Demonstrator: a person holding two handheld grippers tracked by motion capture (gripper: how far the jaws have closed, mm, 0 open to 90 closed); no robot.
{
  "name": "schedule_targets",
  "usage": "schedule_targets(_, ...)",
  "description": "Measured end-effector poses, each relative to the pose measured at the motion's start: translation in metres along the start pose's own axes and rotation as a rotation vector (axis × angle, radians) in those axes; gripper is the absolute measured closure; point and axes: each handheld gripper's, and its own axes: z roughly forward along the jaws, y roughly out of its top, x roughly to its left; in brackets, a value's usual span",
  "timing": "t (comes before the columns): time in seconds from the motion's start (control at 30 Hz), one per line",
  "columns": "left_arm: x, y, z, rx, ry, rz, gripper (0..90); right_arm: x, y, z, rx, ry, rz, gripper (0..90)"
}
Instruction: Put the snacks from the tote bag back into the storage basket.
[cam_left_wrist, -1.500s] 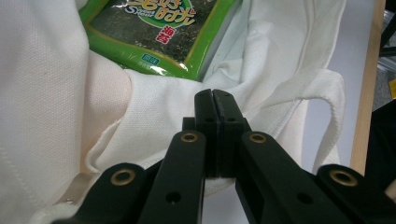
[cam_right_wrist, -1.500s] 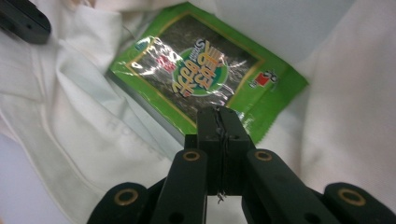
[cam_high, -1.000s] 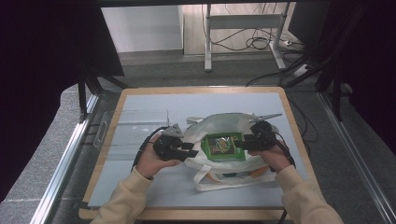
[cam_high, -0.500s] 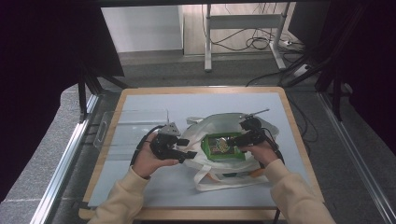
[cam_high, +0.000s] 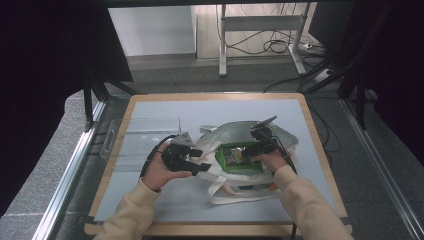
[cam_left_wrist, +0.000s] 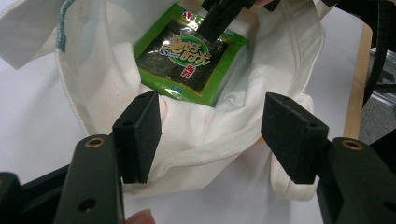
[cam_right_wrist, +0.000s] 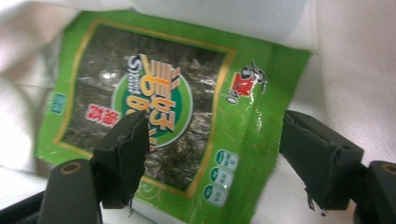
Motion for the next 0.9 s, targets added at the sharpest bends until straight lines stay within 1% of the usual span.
schedule_targets(0.07,0.0,0.0,0.0,0.001,-0.002,-0.001,37.5,-0.002,0.001,0.003,0.007,-0.004,0.017,23.8)
schedule_targets(0.13,0.001,-0.001,0.0,0.003,-0.002,-0.001,37.5,-0.005,0.002,0.005,0.022,-0.01,0.024,24.1)
schedule_targets(0.17,0.002,-0.001,0.0,0.003,-0.001,0.005,37.4,-0.005,0.002,0.007,0.027,-0.014,0.033,24.4)
schedule_targets(0.23,0.002,-0.001,0.0,0.003,0.001,0.004,37.5,-0.006,0.001,0.011,0.047,-0.015,0.03,24.2)
schedule_targets(0.3,0.002,-0.001,0.0,0.0,0.002,0.005,37.5,-0.007,0.001,0.013,0.051,-0.006,0.049,25.1)
schedule_targets(0.4,0.001,-0.001,-0.001,-0.001,0.004,0.004,37.5,-0.008,0.001,0.014,0.047,0.016,0.044,27.8)
schedule_targets(0.47,0.001,-0.001,0.0,0.001,0.004,0.006,37.5,-0.008,0.001,0.014,0.047,0.03,0.047,31.4)
schedule_targets(0.5,0.001,-0.001,0.0,0.002,0.004,0.006,37.5,-0.009,0.001,0.013,0.048,0.028,0.045,33.0)
schedule_targets(0.53,0.001,-0.001,0.0,0.003,0.004,0.006,37.5,-0.01,0.001,0.013,0.047,0.03,0.046,36.5)
schedule_targets(0.6,0.001,0.0,-0.001,0.011,0.006,0.017,37.5,-0.012,0.0,0.012,0.045,0.05,0.044,43.3)
schedule_targets(0.63,0.001,-0.001,0.0,0.003,0.005,0.006,37.5,-0.013,0.0,0.012,0.045,0.066,0.048,47.5)
schedule_targets(0.67,0.0,-0.001,0.0,0.004,0.005,0.0,37.5,-0.014,0.0,0.012,0.045,0.084,0.05,52.3)
schedule_targets(0.7,0.001,-0.001,0.0,0.004,0.005,0.001,37.5,-0.014,0.0,0.012,0.049,0.111,0.072,56.0)
schedule_targets(0.77,0.001,-0.001,0.001,0.005,0.005,0.0,37.5,-0.016,-0.001,0.013,0.045,0.134,0.066,60.9)
schedule_targets(0.83,0.001,-0.001,0.001,0.006,0.007,-0.003,37.5,-0.017,0.0,0.013,0.05,0.158,0.075,65.4)
schedule_targets(0.9,0.002,-0.001,0.001,0.007,0.007,0.004,37.5,-0.018,0.0,0.013,0.049,0.177,0.079,71.4)
